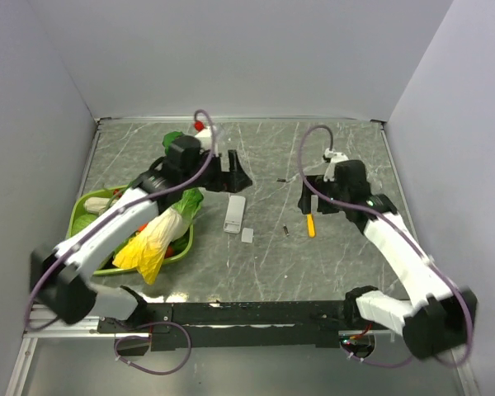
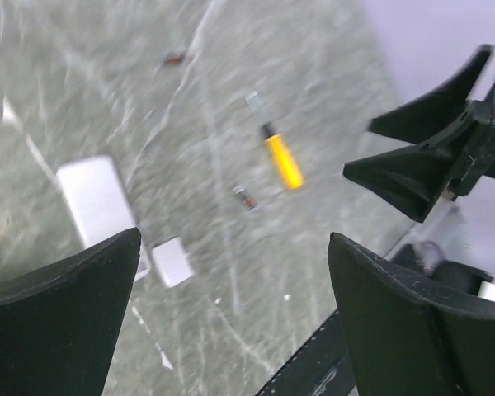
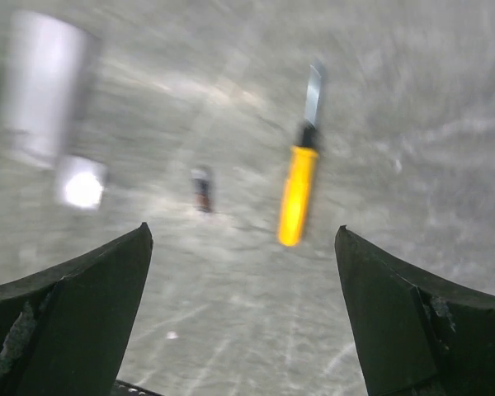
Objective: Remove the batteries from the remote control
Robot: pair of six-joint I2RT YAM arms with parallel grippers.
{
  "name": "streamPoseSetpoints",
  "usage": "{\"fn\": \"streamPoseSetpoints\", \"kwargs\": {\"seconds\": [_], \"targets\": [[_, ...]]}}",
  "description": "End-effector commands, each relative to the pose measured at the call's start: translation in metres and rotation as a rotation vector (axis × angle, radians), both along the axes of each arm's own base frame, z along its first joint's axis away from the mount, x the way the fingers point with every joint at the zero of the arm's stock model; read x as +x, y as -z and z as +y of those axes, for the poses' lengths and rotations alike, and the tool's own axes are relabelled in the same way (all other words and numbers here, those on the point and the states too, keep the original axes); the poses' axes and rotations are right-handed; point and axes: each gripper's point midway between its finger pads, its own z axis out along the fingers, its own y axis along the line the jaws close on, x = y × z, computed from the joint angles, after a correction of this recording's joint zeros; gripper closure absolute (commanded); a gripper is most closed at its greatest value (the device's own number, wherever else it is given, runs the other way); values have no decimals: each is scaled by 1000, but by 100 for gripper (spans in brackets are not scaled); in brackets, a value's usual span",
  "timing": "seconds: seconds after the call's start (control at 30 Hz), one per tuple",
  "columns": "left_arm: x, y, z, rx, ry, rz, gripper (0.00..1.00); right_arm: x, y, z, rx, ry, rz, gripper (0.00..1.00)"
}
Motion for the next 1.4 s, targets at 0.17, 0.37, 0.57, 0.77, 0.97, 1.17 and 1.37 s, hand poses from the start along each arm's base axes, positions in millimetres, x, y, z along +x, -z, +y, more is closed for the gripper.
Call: {"fn": "streamPoseSetpoints", "kwargs": {"seconds": [0.17, 0.37, 0.57, 0.77, 0.97, 1.17, 1.37], "targets": [[-53, -87, 32, -194, 46, -359, 1, -69, -83, 34, 277, -202, -306, 0], [-72, -92, 58, -242, -27, -445, 1, -92, -103, 26, 377, -157, -480, 0], [-81, -95, 68, -268, -53, -479, 1, -100, -100, 17, 354, -146, -542, 0], [-80, -94, 68, -263, -53, -480, 0, -98, -102, 16, 339, -147, -538, 0], [-80, -92, 67, -260, -49, -469, 1, -97, -102, 17, 345, -141, -528, 0], [-80, -90, 65, -261, -40, -463, 1, -97, -108, 14, 338, -127, -539, 0], [-79, -89, 64, -261, -36, -459, 1, -97, -112, 17, 354, -140, -544, 0]]}}
